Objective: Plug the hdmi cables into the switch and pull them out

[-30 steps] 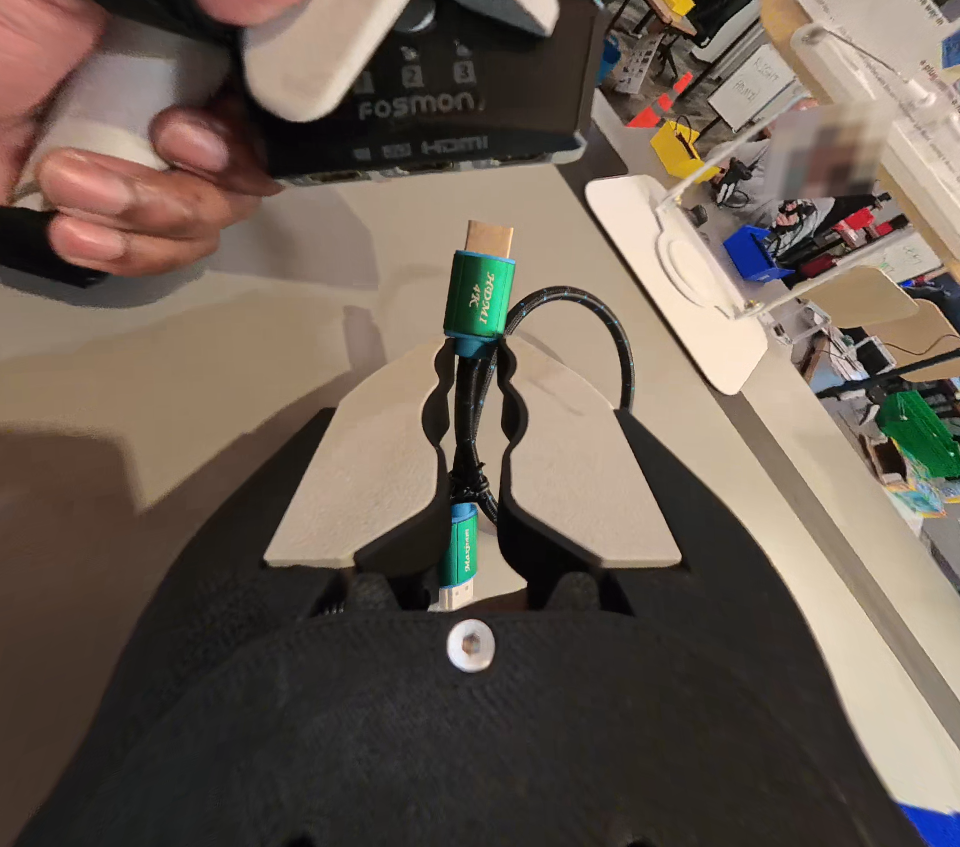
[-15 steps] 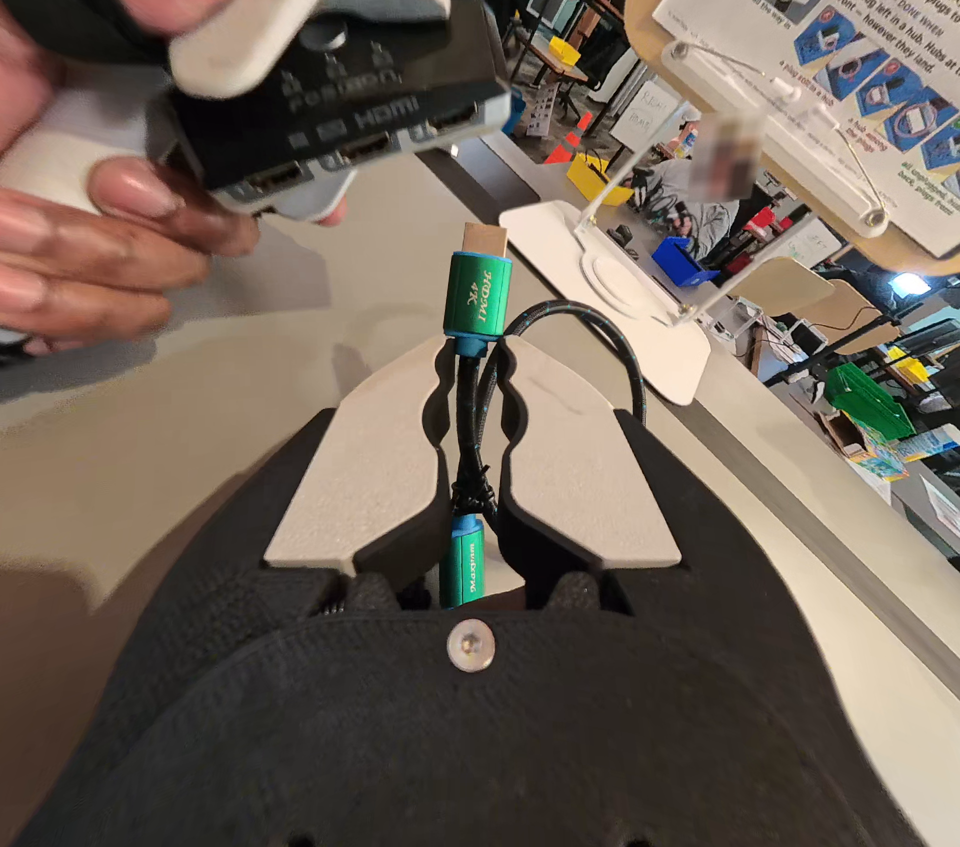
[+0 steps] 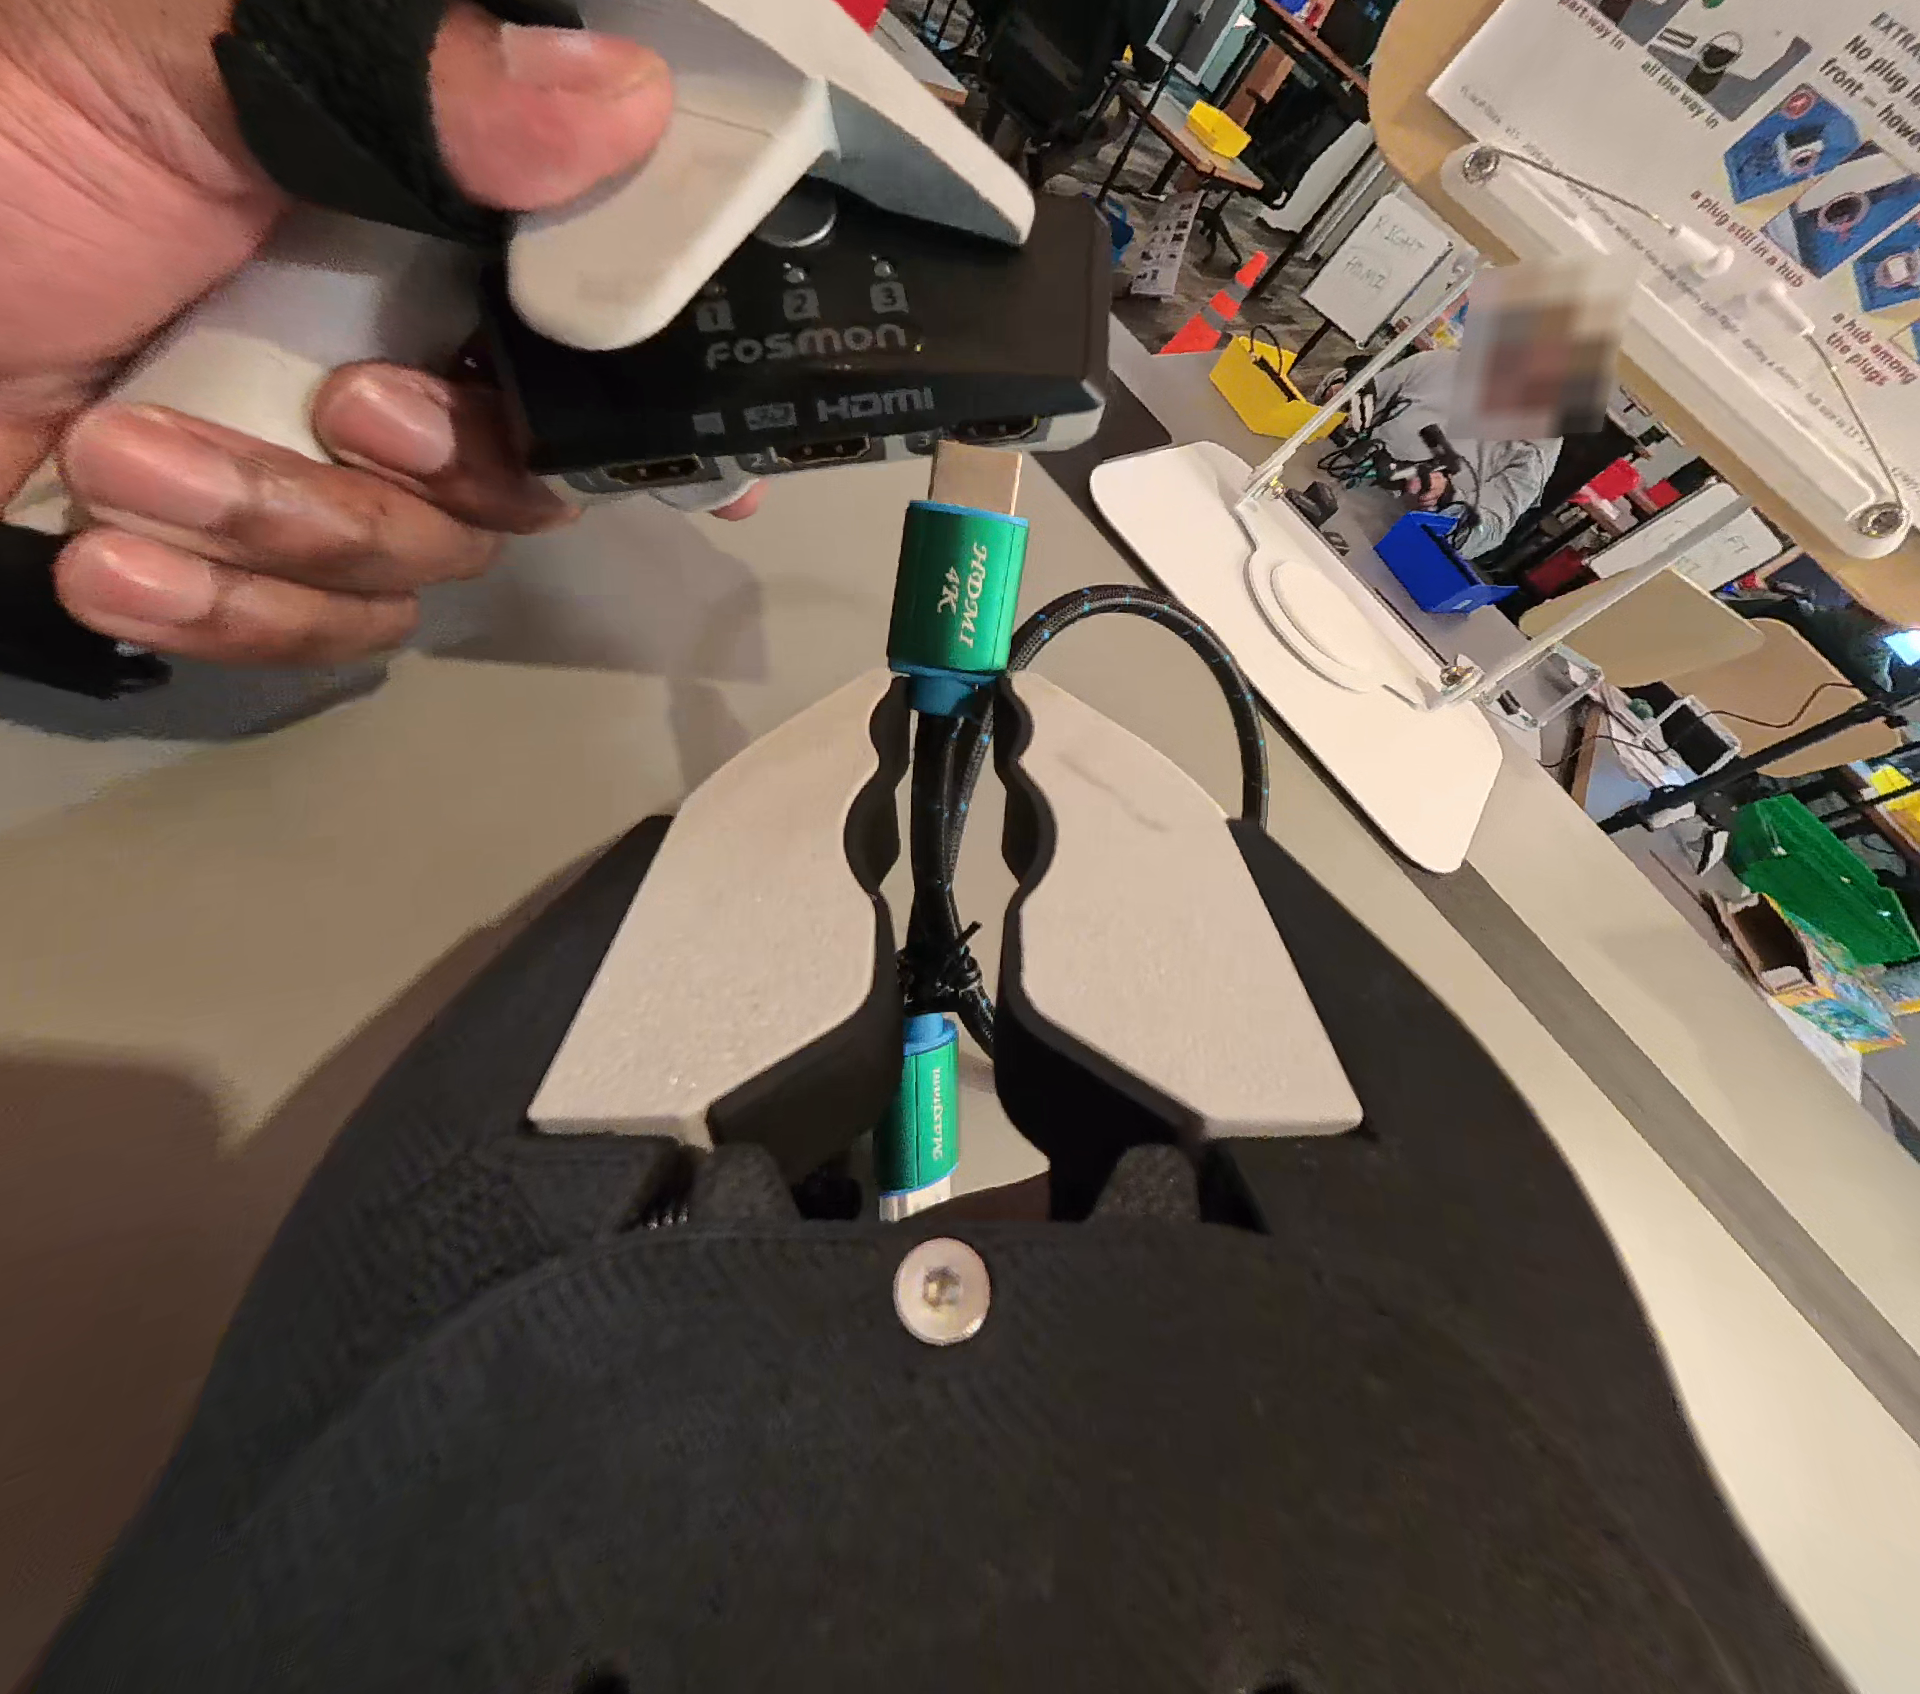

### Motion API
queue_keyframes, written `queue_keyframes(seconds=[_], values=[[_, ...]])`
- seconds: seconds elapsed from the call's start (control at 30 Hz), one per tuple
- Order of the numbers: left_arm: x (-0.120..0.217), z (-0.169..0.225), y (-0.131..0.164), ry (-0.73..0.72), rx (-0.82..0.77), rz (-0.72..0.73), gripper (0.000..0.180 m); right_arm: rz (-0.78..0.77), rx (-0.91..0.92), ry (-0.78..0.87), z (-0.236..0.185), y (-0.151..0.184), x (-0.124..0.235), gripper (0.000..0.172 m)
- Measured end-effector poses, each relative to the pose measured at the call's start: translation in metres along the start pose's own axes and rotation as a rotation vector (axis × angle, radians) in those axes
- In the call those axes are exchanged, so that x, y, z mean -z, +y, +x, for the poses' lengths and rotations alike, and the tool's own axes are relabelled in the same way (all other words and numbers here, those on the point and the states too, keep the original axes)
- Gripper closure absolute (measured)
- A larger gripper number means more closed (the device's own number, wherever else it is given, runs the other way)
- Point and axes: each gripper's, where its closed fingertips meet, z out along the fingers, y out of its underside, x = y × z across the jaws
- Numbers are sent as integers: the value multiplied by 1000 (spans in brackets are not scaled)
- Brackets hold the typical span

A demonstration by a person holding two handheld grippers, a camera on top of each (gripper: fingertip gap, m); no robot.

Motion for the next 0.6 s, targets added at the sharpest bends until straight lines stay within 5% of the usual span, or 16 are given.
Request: queue_keyframes(seconds=[0.03, 0.6], values=[[-1, 1, 3, -1, -13, -24, 158, -8, 10, -2, 1, 2, 1, 157], [-9, -13, 28, -186, -211, -205, 159, -154, 80, -4, 4, 29, 9, 157]])
